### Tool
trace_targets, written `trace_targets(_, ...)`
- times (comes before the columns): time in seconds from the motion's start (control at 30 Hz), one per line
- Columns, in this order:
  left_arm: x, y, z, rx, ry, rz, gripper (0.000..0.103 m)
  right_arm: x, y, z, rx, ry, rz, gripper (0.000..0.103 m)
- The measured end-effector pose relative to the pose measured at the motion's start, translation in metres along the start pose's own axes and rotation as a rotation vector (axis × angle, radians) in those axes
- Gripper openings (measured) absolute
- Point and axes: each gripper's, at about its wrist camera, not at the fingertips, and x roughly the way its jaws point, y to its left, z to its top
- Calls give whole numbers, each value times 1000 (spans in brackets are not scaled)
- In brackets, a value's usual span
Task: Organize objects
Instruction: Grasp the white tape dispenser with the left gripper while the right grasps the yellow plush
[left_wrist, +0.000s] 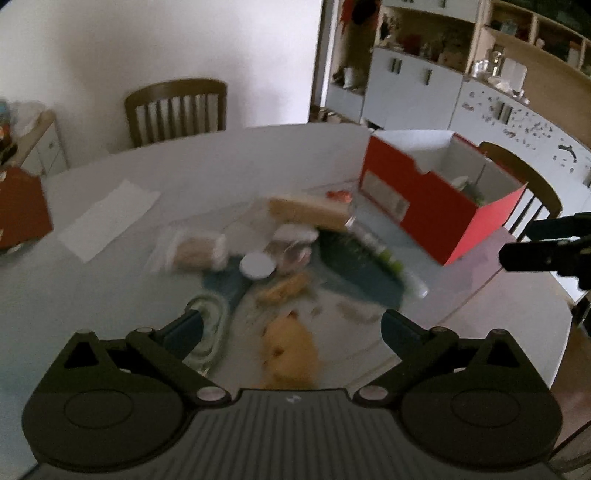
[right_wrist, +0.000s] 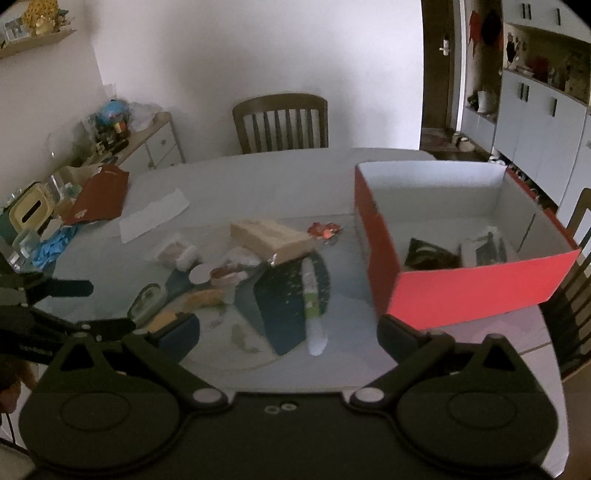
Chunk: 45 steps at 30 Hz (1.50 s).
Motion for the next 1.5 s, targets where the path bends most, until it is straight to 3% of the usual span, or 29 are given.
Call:
trace_targets(0.57,30,82,-21,-122,39,173,103,52,63,-5,-125,135,80,102)
trace_targets(0.83,58,82,-20,-60,73,136,103,87,96,-4,-199,195,128,101)
trace_targets(1.2,93,91,-13,-49,130,151,103,124,119,-6,-236,260,203,99)
trace_targets(1.5,105,87,-10,-22,141,121,102,151,126,-8,-229,321,185,95)
